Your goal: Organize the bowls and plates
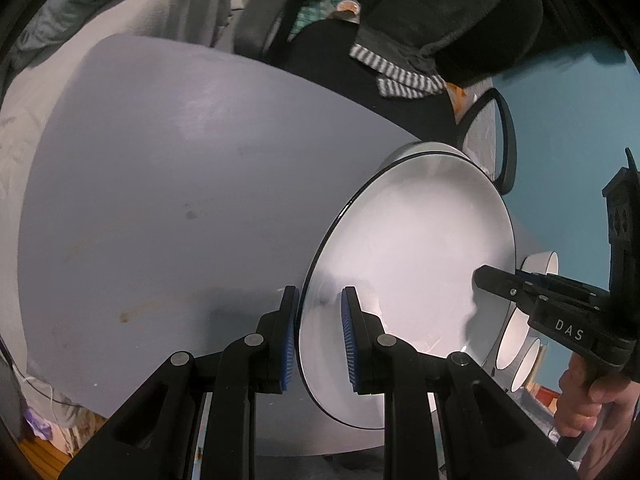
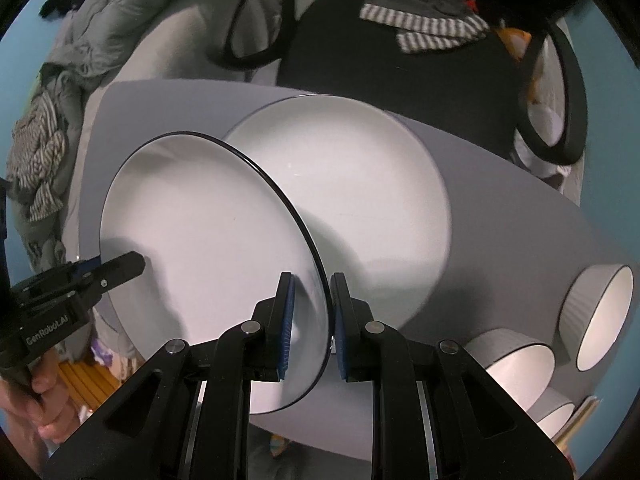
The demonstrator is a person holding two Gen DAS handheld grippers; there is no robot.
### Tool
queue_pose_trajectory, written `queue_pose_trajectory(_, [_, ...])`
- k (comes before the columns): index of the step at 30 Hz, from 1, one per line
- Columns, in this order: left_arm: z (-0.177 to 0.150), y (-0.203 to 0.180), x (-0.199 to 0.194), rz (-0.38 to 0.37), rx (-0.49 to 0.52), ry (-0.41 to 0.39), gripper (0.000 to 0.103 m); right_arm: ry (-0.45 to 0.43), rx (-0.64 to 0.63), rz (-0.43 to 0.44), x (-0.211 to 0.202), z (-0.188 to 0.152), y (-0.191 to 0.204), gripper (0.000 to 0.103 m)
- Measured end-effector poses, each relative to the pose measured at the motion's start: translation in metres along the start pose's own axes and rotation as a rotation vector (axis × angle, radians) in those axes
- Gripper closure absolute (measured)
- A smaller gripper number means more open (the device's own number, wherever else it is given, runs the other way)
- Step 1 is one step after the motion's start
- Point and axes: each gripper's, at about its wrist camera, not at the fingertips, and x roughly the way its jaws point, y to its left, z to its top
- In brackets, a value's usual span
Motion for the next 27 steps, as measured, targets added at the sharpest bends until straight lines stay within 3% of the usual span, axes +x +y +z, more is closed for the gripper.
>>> queue_pose_trajectory(12, [0.027, -0.046, 0.024, 0.027, 0.039, 0.03, 0.083, 0.007, 0.053, 0.004, -0.003, 0.015, -0.049, 0.085])
queue_pose_trajectory(27, [0.044, -0.06, 0.03, 0.08, 0.025, 0.054, 0.083, 0.031, 0.061, 0.039, 0.006, 0.028, -0.067, 0.085])
